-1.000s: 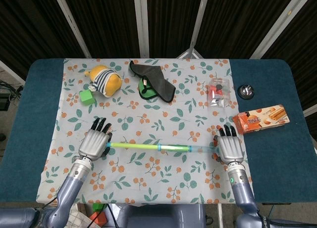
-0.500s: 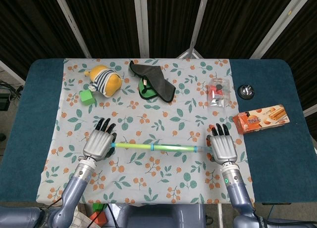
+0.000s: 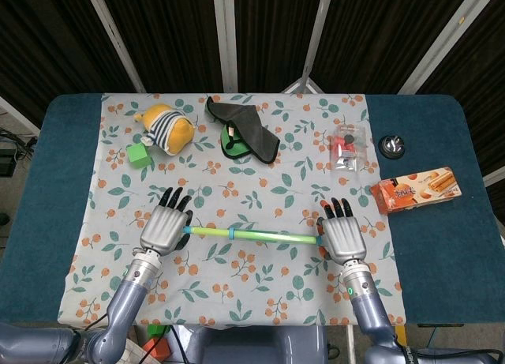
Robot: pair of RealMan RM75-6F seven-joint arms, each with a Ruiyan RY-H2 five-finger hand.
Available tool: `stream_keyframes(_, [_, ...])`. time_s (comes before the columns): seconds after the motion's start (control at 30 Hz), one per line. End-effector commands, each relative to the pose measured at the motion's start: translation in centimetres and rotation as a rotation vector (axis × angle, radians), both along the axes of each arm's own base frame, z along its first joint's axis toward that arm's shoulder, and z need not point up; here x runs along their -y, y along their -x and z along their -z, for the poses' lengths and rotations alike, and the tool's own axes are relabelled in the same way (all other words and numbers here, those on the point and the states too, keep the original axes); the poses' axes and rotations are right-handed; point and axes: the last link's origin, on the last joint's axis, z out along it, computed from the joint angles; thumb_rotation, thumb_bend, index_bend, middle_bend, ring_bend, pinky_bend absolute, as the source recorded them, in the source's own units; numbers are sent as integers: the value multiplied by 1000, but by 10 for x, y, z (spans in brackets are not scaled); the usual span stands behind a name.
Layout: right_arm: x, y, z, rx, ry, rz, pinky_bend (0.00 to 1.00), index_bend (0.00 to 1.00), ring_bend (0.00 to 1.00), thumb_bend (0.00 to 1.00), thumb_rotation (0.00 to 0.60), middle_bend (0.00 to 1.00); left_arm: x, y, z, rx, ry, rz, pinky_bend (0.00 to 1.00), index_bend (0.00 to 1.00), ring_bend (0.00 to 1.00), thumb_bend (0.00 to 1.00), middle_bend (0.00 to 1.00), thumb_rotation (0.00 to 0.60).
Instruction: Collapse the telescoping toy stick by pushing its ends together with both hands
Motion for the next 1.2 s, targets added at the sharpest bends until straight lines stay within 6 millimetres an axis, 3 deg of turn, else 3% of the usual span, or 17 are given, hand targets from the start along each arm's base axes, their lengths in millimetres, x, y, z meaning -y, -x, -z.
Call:
stream_keyframes(0.03, [-1, -1, 1, 2, -3, -2, 0, 703, 0, 309, 600, 174, 0, -1, 1, 1, 0, -2, 0, 604, 0, 538, 146, 600])
stream_keyframes(0.83, [-4, -7, 4, 14, -12, -7, 0, 692, 0, 309, 600, 174, 4, -13, 12, 31, 21, -2, 0, 592, 0, 532, 144, 600])
stream_keyframes(0.9, [-4, -6, 4, 14, -12, -7, 0, 594, 0, 308, 600, 164, 4, -13, 12, 28, 21, 2, 0, 533, 0, 489, 127, 600])
stream_keyframes(1.03, [-6, -4, 3, 2, -24, -4, 0, 126, 0, 308, 600, 24, 5, -9, 8, 20, 20, -1, 0, 361, 0, 321, 77, 600])
stream_keyframes(1.1, [-6, -1, 1, -7, -31, 2, 0, 14, 0, 308, 600, 0, 6, -5, 4, 11, 17, -4, 0, 283, 0, 254, 61, 600])
stream_keyframes(1.2, [-7, 2, -1, -4, -37, 15, 0, 0, 0, 308, 600, 0, 7, 0, -3, 8, 14, -9, 0, 249, 0, 231, 50, 600])
